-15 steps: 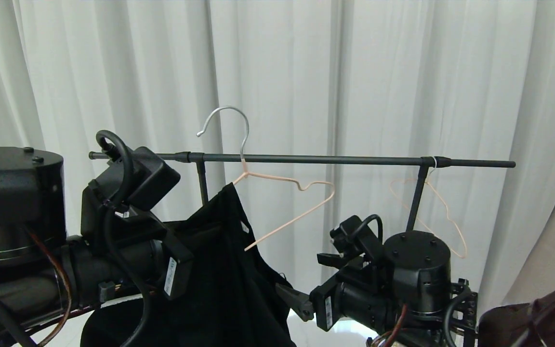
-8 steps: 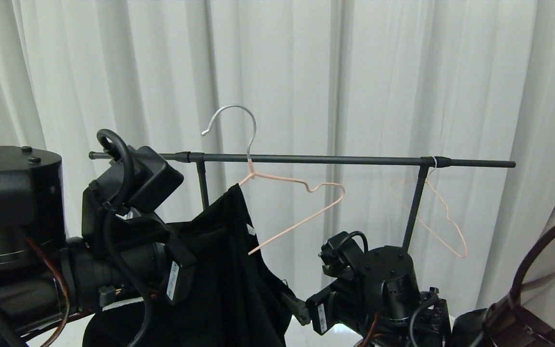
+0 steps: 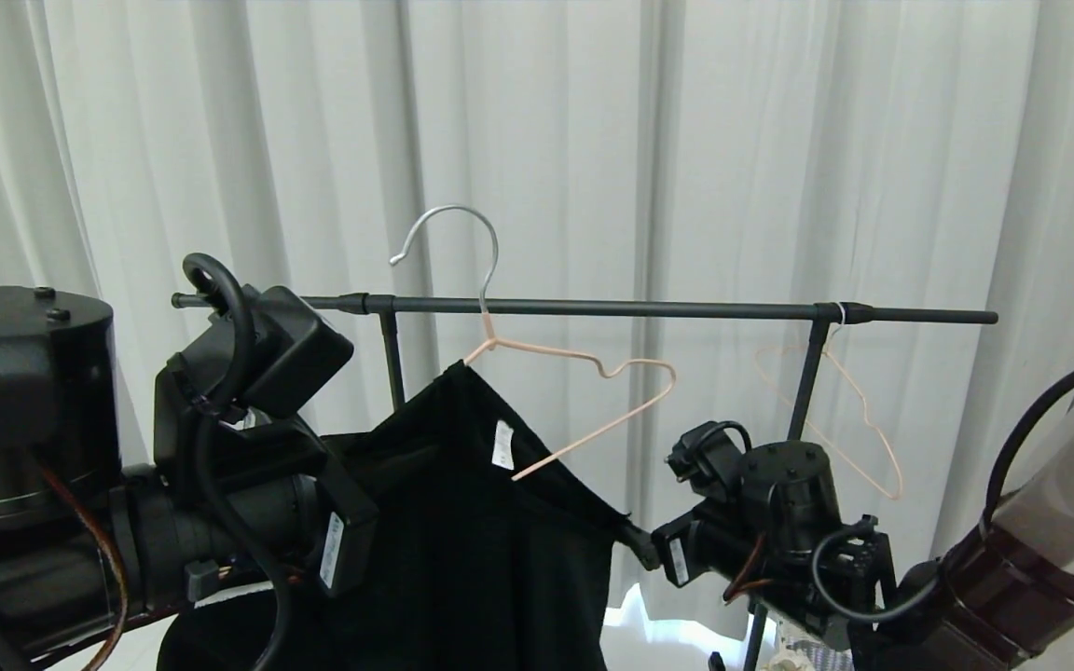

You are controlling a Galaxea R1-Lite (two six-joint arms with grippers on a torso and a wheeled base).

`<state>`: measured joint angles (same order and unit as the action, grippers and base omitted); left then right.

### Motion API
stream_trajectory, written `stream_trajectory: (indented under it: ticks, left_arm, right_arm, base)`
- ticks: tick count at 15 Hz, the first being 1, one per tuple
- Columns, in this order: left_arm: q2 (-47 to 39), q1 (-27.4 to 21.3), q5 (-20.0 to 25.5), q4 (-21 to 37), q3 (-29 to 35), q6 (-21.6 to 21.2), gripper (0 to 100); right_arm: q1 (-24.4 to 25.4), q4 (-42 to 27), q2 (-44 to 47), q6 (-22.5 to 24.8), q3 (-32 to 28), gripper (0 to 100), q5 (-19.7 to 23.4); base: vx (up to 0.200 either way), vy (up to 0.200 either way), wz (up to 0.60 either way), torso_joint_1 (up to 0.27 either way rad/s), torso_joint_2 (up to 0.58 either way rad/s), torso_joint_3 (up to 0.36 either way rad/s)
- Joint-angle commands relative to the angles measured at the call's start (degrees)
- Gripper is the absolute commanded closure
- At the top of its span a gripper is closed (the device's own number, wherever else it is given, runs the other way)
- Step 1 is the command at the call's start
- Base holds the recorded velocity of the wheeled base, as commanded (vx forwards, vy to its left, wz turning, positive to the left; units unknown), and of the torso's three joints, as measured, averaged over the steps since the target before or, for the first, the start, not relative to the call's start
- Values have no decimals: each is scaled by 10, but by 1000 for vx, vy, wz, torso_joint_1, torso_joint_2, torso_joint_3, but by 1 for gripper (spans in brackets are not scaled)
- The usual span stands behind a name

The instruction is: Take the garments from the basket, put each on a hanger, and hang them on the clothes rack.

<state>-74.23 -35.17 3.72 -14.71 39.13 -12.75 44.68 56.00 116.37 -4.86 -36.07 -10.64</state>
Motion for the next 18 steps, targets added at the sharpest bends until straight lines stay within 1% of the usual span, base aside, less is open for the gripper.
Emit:
stream_trajectory:
  ticks: [1, 3, 5, 8, 10, 11, 15, 17, 18]
  left_arm:
    - [1, 0, 0, -1, -4, 0, 100]
    - [4, -2, 1, -1, -13, 0, 100]
    - [9, -5, 1, -1, -37, -1, 100]
    - [31, -10, 7, 0, -72, -2, 100]
    - [38, -15, 16, 0, -95, -7, 100]
    - [37, -15, 16, 0, -103, -17, 100]
    - [18, -14, 14, 0, -121, -30, 100]
    - [-7, -11, 11, 0, -121, -32, 100]
    - [-12, -11, 9, -1, -122, -32, 100]
  right_arm:
    - [-50, 1, -3, 16, -7, 0, -1]
    - [-78, 2, -4, 18, -24, 0, -1]
    - [-105, 1, -6, 22, -46, 0, -1]
    - [-129, 1, -11, 26, -65, 0, 0]
    - [-133, 1, -23, 26, -69, 0, 2]
    - [-133, 1, -28, 26, -69, 0, 2]
    - [-134, -5, -60, 26, -67, 0, 12]
    - [-130, -34, -95, 27, -67, 0, 34]
    - [-123, -56, -113, 29, -67, 0, 53]
  base:
    - [0, 0, 0, 0, 0, 0]
    - [0, 0, 0, 0, 0, 0]
    - [0, 0, 0, 0, 0, 0]
    - [0, 0, 0, 0, 0, 0]
    - [0, 0, 0, 0, 0, 0]
    - [0, 0, 0, 0, 0, 0]
    - [0, 0, 0, 0, 0, 0]
    - [0, 0, 0, 0, 0, 0]
    - [0, 0, 0, 0, 0, 0]
